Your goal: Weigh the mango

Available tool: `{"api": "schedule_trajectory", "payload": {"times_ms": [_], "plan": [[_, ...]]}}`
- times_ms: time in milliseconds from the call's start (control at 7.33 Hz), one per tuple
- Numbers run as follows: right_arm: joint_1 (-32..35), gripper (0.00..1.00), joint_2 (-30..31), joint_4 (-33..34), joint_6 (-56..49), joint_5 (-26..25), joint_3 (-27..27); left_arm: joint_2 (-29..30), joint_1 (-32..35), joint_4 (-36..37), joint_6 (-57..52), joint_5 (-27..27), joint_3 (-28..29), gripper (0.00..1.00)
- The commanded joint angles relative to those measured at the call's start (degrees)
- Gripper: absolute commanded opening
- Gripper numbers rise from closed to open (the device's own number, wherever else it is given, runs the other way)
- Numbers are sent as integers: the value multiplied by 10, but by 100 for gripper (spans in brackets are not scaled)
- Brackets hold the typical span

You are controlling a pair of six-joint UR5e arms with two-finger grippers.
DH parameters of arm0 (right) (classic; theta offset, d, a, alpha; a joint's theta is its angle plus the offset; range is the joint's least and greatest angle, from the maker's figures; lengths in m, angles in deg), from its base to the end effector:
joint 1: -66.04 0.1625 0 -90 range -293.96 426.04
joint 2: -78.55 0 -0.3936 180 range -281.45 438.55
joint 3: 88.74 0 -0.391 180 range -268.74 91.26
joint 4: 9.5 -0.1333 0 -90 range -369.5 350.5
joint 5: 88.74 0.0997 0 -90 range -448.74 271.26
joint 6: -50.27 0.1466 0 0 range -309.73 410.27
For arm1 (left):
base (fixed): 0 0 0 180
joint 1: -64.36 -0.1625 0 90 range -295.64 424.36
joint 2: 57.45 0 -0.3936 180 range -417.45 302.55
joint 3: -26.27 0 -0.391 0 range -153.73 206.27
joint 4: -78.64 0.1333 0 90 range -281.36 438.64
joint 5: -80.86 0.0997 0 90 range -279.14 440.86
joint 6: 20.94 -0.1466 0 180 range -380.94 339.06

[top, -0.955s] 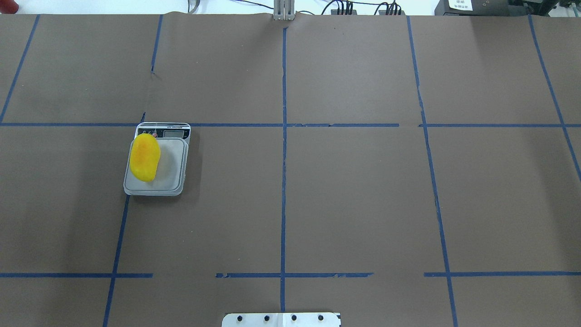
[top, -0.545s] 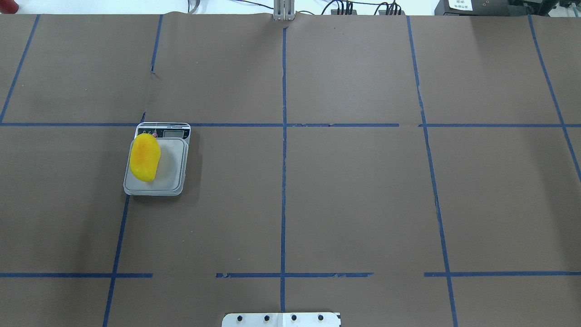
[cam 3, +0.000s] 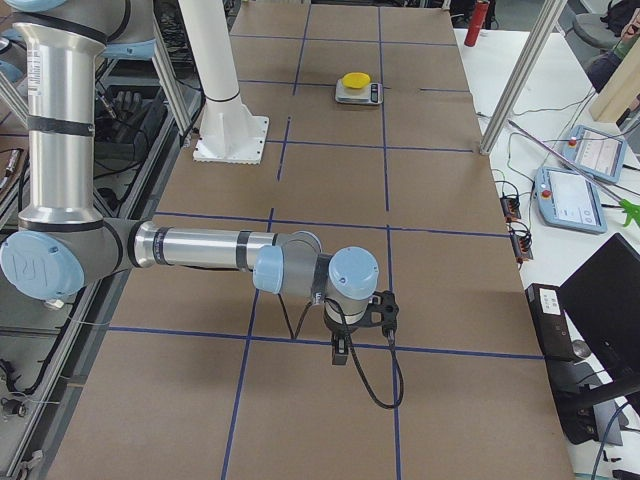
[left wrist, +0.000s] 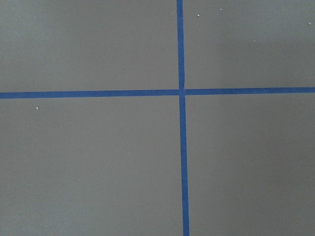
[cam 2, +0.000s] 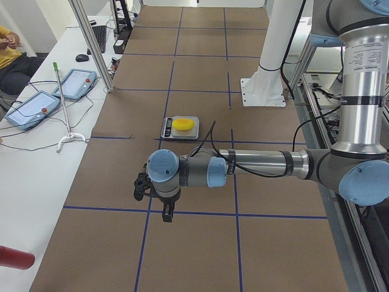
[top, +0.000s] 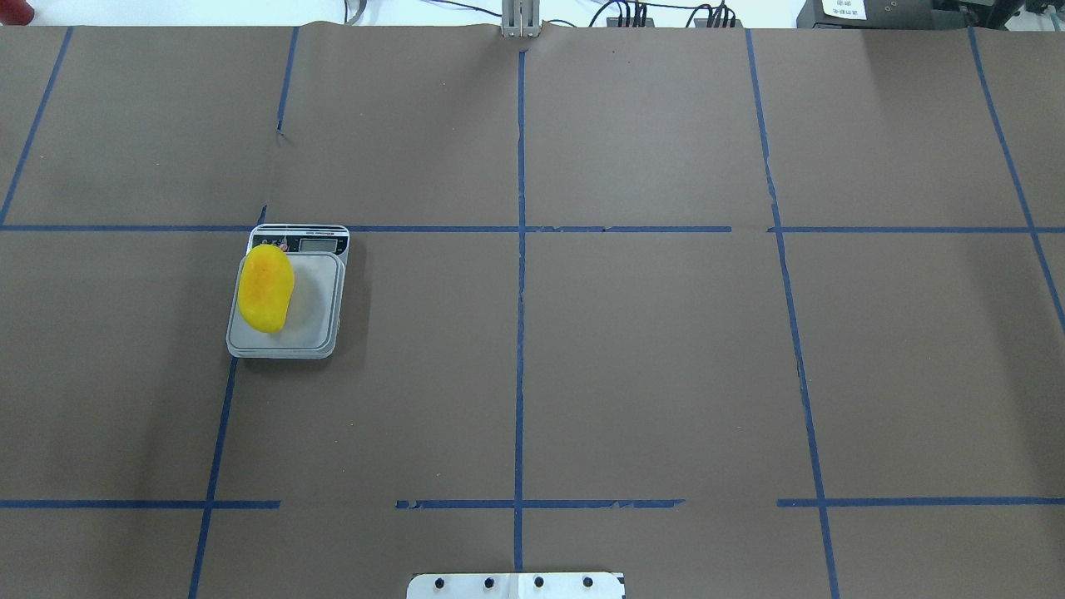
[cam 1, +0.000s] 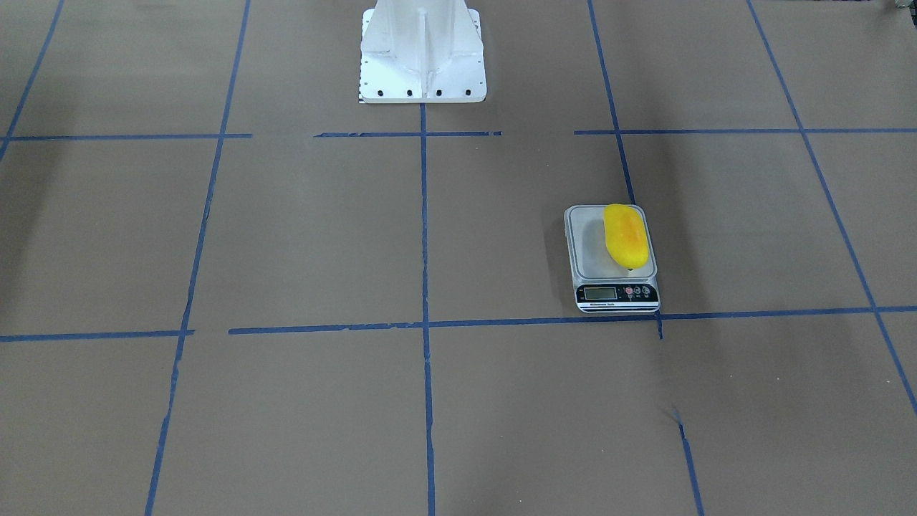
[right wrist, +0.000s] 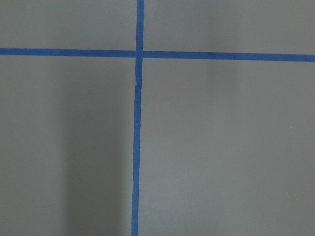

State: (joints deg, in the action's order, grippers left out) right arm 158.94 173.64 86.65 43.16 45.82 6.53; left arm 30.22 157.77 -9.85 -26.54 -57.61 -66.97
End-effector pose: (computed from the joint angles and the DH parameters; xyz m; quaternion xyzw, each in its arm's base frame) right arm 0.0529 -0.4423 0.6676 -0.0150 -0.3814 -0.0142 0.9242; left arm -0.0517 -0.4714 0.6478 0.0275 0.4096 0.0153 0.9117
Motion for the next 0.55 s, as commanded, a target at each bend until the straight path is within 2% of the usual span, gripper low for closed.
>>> {"api": "schedule_trajectory", "payload": {"times_ms": [0, 409], "plan": [[0, 100, 0, 0, 0, 0, 0, -3, 0, 1, -1, 13, 4, 100], [0, 100, 0, 0, 0, 0, 0, -4, 2, 0, -2, 33, 2, 100]]}}
